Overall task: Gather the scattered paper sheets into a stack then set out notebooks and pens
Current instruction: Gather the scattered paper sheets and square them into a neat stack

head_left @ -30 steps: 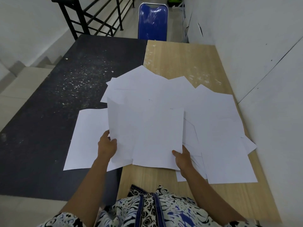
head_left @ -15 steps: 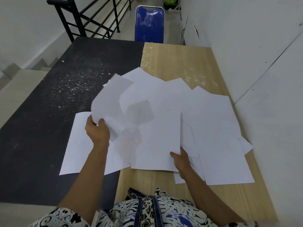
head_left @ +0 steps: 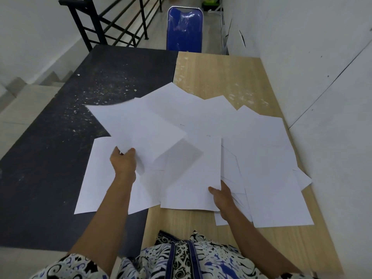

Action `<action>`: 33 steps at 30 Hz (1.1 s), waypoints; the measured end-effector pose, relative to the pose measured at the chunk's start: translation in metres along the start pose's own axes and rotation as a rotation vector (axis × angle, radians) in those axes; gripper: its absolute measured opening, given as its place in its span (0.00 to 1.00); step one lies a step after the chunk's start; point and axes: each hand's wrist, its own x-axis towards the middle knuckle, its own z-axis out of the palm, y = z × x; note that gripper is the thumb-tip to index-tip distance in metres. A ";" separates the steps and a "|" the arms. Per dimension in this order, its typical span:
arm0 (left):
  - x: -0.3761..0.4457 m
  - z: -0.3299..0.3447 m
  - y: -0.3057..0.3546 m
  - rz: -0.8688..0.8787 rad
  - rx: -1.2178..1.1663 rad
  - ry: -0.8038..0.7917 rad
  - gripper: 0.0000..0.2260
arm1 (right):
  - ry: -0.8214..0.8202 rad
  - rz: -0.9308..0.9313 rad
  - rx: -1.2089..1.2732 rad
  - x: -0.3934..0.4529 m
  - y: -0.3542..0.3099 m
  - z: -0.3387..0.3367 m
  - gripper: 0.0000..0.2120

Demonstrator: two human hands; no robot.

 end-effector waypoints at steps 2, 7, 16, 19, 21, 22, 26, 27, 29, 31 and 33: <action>-0.008 0.002 -0.006 -0.074 0.081 -0.135 0.14 | -0.002 0.017 -0.007 0.002 0.001 0.000 0.17; -0.024 -0.001 -0.040 -0.186 0.357 -0.408 0.12 | 0.001 0.085 0.022 0.002 -0.001 0.002 0.15; -0.030 -0.013 -0.077 -0.152 0.743 -0.629 0.12 | -0.086 0.129 0.106 0.003 -0.004 0.001 0.27; -0.028 -0.010 -0.078 -0.140 0.805 -0.701 0.17 | -0.122 0.048 0.036 0.002 0.000 0.002 0.19; -0.026 -0.009 -0.079 -0.115 0.810 -0.689 0.20 | -0.126 0.034 0.049 0.001 -0.001 0.001 0.19; -0.026 -0.008 -0.077 -0.095 0.804 -0.657 0.21 | -0.132 0.031 0.069 0.000 -0.002 0.001 0.19; -0.026 -0.003 -0.072 -0.092 0.712 -0.548 0.25 | -0.154 -0.007 0.117 0.000 -0.004 -0.002 0.19; -0.024 -0.002 -0.071 -0.117 0.676 -0.548 0.25 | -0.167 -0.014 0.113 0.001 -0.004 -0.003 0.19; -0.019 -0.001 -0.069 -0.160 0.625 -0.552 0.24 | -0.210 -0.021 0.098 0.002 -0.005 -0.002 0.18; -0.016 0.000 -0.067 -0.188 0.588 -0.541 0.23 | -0.248 -0.003 0.079 0.001 -0.007 0.001 0.15; -0.015 0.002 -0.066 -0.194 0.602 -0.527 0.22 | -0.263 0.028 0.055 0.003 -0.007 0.005 0.15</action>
